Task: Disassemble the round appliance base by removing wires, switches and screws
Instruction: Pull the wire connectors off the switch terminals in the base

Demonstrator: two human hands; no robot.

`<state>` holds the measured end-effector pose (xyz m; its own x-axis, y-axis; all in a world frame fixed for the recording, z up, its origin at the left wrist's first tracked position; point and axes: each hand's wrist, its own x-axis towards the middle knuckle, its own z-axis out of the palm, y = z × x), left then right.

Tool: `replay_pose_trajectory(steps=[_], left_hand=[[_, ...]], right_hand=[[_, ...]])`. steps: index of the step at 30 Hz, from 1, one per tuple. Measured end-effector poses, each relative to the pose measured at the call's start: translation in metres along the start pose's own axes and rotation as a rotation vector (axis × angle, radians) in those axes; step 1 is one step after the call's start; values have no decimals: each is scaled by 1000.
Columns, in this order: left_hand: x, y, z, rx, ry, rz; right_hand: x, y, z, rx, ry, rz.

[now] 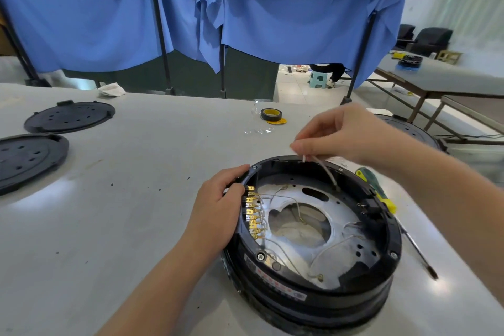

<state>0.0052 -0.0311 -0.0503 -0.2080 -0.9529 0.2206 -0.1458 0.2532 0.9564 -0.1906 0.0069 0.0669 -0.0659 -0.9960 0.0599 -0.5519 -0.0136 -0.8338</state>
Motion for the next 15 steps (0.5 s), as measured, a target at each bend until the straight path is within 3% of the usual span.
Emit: replay_pose_trajectory(steps=[7, 15], left_hand=[[-2, 2, -1, -16, -4, -13], [-4, 4, -2, -24, -9, 4]], right_hand=[[50, 39, -55, -385, 110, 83], [86, 110, -37, -536, -42, 143]])
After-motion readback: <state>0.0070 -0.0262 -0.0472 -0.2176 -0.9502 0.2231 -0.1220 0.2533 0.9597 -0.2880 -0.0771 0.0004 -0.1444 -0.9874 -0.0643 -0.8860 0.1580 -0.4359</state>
